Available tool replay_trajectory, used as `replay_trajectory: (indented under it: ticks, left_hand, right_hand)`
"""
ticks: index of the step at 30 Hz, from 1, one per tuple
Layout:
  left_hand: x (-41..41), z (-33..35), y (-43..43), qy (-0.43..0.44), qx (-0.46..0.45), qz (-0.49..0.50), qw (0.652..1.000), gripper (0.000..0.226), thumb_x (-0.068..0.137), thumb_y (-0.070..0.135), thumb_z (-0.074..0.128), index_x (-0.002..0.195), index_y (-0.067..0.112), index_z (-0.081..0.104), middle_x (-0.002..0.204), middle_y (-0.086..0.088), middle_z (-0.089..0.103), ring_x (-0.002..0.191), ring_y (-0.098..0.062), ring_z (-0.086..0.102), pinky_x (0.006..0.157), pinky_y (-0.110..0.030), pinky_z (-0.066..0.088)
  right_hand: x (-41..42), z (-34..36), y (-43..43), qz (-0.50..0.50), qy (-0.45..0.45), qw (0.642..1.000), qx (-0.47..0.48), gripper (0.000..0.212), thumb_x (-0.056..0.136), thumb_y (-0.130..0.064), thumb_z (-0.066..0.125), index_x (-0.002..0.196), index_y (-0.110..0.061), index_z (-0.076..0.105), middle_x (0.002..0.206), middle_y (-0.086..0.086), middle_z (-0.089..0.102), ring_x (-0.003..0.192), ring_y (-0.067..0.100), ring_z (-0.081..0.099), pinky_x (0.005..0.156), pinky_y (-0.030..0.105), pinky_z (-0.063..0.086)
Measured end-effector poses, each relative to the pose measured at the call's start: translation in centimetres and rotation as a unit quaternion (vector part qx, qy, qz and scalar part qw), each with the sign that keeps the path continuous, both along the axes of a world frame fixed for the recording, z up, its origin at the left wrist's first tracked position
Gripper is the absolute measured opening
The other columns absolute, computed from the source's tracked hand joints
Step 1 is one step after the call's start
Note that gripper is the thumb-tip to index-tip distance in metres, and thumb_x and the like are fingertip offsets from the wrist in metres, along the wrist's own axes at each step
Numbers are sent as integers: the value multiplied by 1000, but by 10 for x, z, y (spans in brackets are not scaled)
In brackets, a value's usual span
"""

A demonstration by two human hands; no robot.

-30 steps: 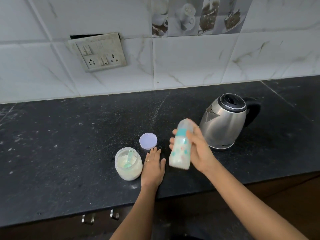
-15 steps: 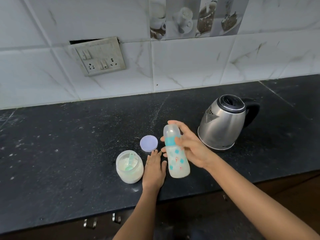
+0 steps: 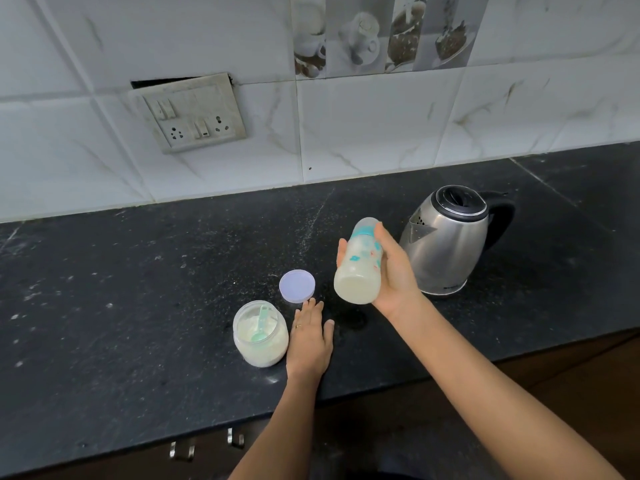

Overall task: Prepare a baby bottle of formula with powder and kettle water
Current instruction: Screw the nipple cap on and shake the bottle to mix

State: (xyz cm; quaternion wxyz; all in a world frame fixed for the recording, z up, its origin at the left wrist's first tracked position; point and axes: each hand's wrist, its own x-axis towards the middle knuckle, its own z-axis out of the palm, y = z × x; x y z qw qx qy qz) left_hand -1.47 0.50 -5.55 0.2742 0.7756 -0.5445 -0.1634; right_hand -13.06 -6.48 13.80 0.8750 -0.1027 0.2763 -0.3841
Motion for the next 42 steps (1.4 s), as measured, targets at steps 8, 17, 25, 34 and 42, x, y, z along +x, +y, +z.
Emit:
replay_trajectory:
  ticks: [8, 17, 25, 34, 42]
  left_hand:
    - [1, -1, 0, 5, 5, 2, 1000, 49, 103, 35, 34, 149, 18, 33, 160, 1, 23, 149, -15, 10, 122, -29, 4]
    - [1, -2, -1, 0, 11, 2, 1000, 49, 102, 36, 33, 149, 20, 32, 159, 2, 24, 149, -13, 12, 123, -30, 5]
    - [-1, -1, -1, -7, 11, 8, 1000, 49, 103, 36, 33, 149, 21, 31, 160, 3, 22, 149, -12, 11, 122, -29, 5]
    - [-3, 4, 1, -23, 2, 9, 1000, 49, 103, 35, 33, 149, 19, 31, 159, 2, 23, 149, -10, 11, 122, -27, 3]
    - [-4, 6, 1, -27, 2, 11, 1000, 48, 103, 34, 33, 149, 18, 31, 160, 1, 23, 149, -10, 11, 120, -24, 0]
  right_hand:
    - [1, -9, -15, 22, 5, 999, -43, 40, 94, -31, 53, 133, -22, 49, 121, 19, 65, 95, 34, 70, 75, 47, 59]
    - [-1, -14, -16, 133, -71, 965, -216, 84, 69, -23, 84, 141, -23, 39, 111, 15, 60, 85, 26, 64, 71, 40, 57]
    - [-9, -25, -32, 121, -60, 964, -228, 91, 66, -21, 87, 142, -25, 37, 107, 16, 62, 82, 26, 65, 72, 40, 57]
    - [-10, -41, -30, 103, -19, 975, -194, 98, 60, -20, 89, 144, -25, 38, 105, 17, 65, 84, 27, 68, 72, 41, 58]
    - [-16, -34, -30, 112, -38, 970, -212, 89, 67, -17, 84, 142, -28, 38, 105, 16, 62, 83, 28, 64, 73, 43, 57]
